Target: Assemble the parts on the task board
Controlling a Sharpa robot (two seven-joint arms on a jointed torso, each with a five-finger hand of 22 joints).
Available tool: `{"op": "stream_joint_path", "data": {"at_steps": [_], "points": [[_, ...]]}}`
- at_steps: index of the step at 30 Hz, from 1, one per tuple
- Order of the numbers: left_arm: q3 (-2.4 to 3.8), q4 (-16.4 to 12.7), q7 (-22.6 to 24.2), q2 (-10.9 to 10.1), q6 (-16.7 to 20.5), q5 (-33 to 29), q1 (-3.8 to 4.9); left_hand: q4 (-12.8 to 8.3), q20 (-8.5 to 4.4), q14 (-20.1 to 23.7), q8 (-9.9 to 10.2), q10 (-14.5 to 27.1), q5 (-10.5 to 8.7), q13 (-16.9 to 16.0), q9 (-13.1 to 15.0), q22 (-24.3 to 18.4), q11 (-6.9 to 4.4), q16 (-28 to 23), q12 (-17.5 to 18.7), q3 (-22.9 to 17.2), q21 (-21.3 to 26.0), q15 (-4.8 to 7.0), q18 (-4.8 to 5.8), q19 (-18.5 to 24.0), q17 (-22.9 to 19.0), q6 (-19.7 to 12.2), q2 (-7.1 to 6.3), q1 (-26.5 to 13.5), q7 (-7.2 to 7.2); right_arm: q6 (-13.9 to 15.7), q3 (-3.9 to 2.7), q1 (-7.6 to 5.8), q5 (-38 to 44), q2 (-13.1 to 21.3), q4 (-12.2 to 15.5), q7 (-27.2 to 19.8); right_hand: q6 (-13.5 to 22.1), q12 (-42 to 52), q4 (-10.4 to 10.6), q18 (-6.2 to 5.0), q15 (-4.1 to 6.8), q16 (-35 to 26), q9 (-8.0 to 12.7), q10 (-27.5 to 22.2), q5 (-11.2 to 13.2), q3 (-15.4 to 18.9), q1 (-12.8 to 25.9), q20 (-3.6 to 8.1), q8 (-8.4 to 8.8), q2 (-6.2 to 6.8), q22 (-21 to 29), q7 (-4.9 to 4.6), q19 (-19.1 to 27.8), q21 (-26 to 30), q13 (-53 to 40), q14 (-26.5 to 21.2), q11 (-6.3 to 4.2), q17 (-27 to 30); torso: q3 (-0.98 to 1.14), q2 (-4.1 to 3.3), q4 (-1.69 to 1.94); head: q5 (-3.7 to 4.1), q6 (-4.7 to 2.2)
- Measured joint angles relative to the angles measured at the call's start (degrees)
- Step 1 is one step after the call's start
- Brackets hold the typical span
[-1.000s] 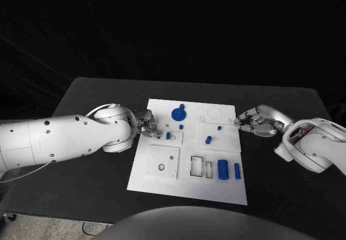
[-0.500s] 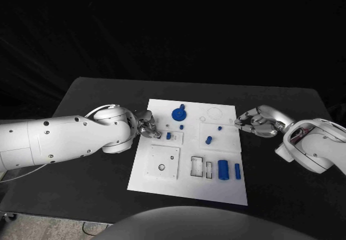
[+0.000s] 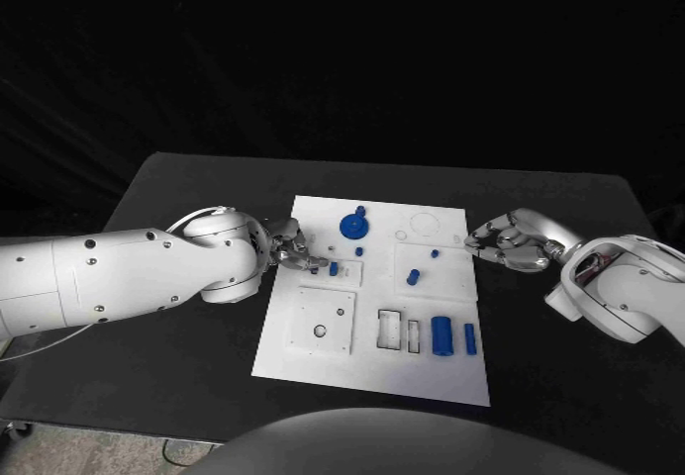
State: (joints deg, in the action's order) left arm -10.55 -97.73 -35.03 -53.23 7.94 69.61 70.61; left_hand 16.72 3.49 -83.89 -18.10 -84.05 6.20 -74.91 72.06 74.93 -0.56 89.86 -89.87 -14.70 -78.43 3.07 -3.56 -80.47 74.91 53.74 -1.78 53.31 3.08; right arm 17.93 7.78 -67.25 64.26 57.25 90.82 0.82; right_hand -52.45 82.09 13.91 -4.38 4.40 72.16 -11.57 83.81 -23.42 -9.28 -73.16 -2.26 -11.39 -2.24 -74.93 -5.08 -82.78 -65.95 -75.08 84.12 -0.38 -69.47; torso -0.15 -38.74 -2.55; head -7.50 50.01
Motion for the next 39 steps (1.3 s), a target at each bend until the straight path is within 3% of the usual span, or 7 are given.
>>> {"op": "stream_joint_path", "data": {"at_steps": [15,18,21,24,32,36,39], "points": [[-0.10,0.32,0.78,0.01,0.96,-1.10,-0.05,-0.02,0.00,0.00,-0.30,-0.07,-1.25,0.00,-1.07,-0.01,0.07,0.00,0.00,6.14,0.00,0.00,0.01,0.00,-0.01,0.65,2.00,-4.10,0.36,-0.01,0.00,0.08,-0.01,-0.05,-0.14,0.10,0.00,0.15,0.00,0.00,0.00,0.00,0.02,-0.09,0.00,0.00,0.00,0.00,0.00,0.00,0.01,0.00,0.00,0.22,0.01,0.00,0.09,0.06,0.00,-0.02,0.04,0.27,0.00],[-0.15,0.44,1.02,0.00,1.24,-1.23,-0.09,0.04,0.00,0.00,-1.10,-0.07,0.15,0.00,-0.50,-0.01,0.07,0.00,0.00,6.91,0.00,0.00,0.00,0.00,0.00,0.95,2.66,-3.44,0.08,-0.02,0.00,0.10,-0.02,-0.05,-0.21,0.12,0.00,0.10,0.00,0.00,-0.20,0.00,-0.04,-0.09,0.00,0.00,0.00,0.00,0.00,0.00,0.01,0.00,0.00,0.22,0.01,-0.20,0.09,0.06,0.01,-0.02,0.06,0.28,0.00],[-0.20,0.52,1.26,0.00,1.50,-1.32,-0.13,0.01,0.00,0.00,-1.67,-0.07,4.18,0.01,0.05,-0.01,0.07,0.00,0.00,7.43,0.22,0.00,0.00,0.00,-0.01,0.95,3.88,-2.21,0.08,-0.02,0.00,0.11,-0.02,-0.06,-0.27,0.13,0.00,-0.07,0.00,0.00,-0.20,0.00,-0.04,-0.09,0.00,-0.01,0.01,-0.01,0.00,0.01,0.01,0.00,0.01,0.22,0.01,-0.20,0.09,0.08,0.01,-0.02,0.07,0.28,0.00],[-0.22,0.57,1.47,-0.04,1.64,-1.46,-0.15,0.02,0.00,0.00,-1.85,-0.07,11.07,0.01,0.39,-0.01,0.07,0.00,0.00,7.42,0.34,0.00,0.00,0.00,0.00,0.59,4.84,-0.07,-0.27,-0.02,0.00,0.12,-0.02,-0.08,-0.31,0.16,0.00,-0.10,-0.16,0.00,-0.20,-0.24,-0.04,-0.09,0.00,-0.16,0.01,-0.21,0.00,0.01,0.02,0.00,0.20,0.22,0.01,-0.20,0.09,0.17,0.01,-0.02,0.07,0.24,0.00],[-0.25,0.60,2.11,-0.23,1.66,-1.87,-0.17,-0.44,0.00,0.00,-2.55,-0.07,26.53,0.01,0.53,-0.02,0.07,0.00,0.00,6.11,0.92,0.00,0.00,0.00,-0.01,-0.66,2.70,6.98,-0.43,-0.03,0.00,0.13,-0.03,-0.08,-0.35,0.23,0.00,-0.10,0.00,0.00,-0.20,-0.24,-0.08,-0.10,0.00,-0.32,0.01,-0.20,0.00,0.01,0.02,0.00,0.20,0.50,0.01,-0.20,0.09,0.25,0.02,-0.03,0.07,0.20,0.00],[-0.25,0.62,2.42,-0.31,1.64,-2.07,-0.18,-0.30,-0.21,0.00,-2.74,-0.07,30.78,0.01,0.20,-0.02,0.07,0.00,0.00,5.47,1.01,0.00,0.00,0.20,-0.01,-0.96,1.62,8.06,-0.35,-0.03,0.00,0.14,-0.03,-0.09,-0.36,0.26,0.00,-0.09,0.00,0.00,-0.20,-0.24,-0.08,-0.10,0.00,-0.32,0.01,-0.20,0.00,0.01,0.02,0.00,0.20,0.50,0.01,-0.20,0.09,0.25,0.02,-0.03,0.06,0.18,0.00],[-0.25,0.63,2.61,-0.34,1.62,-2.16,-0.18,-0.23,-0.09,0.00,-2.71,-0.07,31.91,0.01,-0.09,-0.02,0.07,0.00,0.00,5.41,1.02,0.00,0.00,0.32,-0.01,-0.97,1.55,8.14,-0.35,-0.03,0.00,0.14,-0.04,-0.09,-0.37,0.30,0.00,-0.07,0.00,0.00,-0.20,-0.24,-0.08,-0.10,0.00,-0.32,0.01,-0.20,0.00,0.01,0.03,0.00,0.20,0.50,0.01,-0.20,0.10,0.25,0.02,-0.04,0.06,0.18,0.00]]}}
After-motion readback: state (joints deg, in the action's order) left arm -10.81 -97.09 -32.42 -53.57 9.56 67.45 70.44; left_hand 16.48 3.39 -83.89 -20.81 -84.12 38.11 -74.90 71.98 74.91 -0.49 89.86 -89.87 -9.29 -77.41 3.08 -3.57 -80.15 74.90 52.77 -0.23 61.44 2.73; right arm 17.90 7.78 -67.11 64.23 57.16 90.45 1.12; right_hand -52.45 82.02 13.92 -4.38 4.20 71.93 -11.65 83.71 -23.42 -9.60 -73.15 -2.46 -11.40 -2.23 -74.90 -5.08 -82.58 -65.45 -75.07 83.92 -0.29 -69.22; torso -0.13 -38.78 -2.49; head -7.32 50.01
